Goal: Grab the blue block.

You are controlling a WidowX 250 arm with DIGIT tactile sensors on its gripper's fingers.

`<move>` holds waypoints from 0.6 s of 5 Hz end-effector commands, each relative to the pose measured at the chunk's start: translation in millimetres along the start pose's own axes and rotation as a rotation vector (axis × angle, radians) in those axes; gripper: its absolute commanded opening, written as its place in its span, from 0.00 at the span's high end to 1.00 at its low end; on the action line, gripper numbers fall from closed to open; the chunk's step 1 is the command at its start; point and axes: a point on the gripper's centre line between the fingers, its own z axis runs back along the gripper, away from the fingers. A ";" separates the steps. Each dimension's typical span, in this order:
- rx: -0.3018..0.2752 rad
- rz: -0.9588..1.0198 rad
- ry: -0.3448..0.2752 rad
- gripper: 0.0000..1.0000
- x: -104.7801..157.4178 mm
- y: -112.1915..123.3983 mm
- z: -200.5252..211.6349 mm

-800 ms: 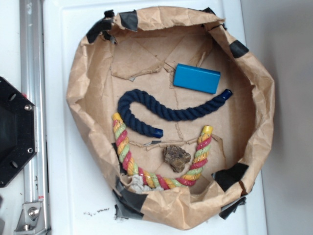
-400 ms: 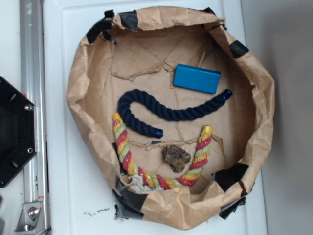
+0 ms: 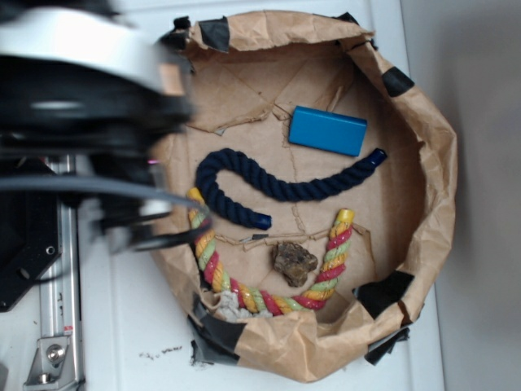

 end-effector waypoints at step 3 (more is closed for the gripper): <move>0.121 -0.253 -0.056 0.00 112.9 2.1 -114.1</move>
